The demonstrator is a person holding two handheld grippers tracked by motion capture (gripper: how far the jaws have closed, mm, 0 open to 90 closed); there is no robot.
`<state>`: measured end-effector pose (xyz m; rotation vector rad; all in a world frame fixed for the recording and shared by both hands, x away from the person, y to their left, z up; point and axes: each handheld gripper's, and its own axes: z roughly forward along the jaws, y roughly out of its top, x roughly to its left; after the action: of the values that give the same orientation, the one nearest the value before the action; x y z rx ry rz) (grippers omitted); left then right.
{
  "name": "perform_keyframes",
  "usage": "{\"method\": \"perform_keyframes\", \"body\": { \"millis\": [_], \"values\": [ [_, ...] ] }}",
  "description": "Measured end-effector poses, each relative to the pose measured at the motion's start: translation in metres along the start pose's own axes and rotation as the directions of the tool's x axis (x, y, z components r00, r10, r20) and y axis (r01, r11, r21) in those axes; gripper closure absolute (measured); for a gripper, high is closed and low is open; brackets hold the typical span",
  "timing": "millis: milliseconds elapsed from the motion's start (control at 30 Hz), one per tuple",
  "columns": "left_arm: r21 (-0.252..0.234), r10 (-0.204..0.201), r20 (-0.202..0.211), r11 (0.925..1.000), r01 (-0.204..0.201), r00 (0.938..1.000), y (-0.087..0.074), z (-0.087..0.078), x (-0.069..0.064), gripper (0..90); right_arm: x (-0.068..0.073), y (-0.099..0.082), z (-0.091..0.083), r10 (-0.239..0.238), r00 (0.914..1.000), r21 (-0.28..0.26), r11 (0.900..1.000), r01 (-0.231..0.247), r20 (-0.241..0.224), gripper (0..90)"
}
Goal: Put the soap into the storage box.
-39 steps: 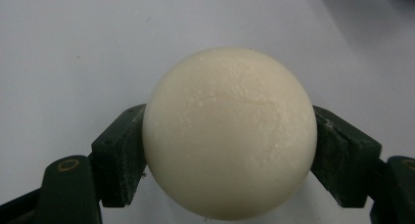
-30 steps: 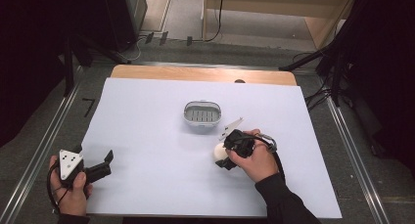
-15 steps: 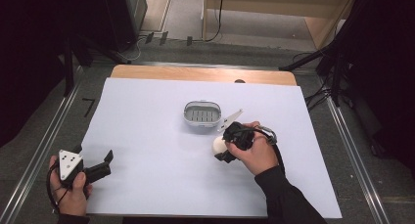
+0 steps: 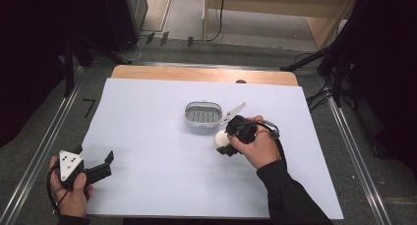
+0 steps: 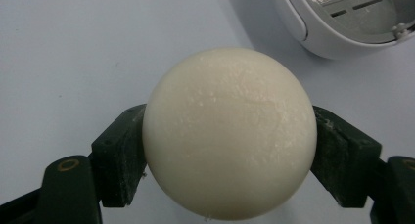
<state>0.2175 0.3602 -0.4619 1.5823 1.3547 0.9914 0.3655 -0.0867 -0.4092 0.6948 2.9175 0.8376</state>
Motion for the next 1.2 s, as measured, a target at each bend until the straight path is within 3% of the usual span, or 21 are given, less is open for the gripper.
{"method": "perform_keyframes", "body": {
  "millis": [333,1200],
  "values": [
    [0.000,0.001,0.000,1.0000,-0.001,1.0000,0.000,0.000,0.000,0.1,-0.007,0.010,-0.006,0.007,0.9998,0.000,1.0000,-0.007,0.018,23.6],
    [0.001,0.001,0.000,1.0000,-0.001,1.0000,0.000,0.000,0.000,0.1,-0.020,0.028,-0.003,0.036,0.9992,-0.018,0.9992,-0.036,0.015,23.6]
  ]
}}
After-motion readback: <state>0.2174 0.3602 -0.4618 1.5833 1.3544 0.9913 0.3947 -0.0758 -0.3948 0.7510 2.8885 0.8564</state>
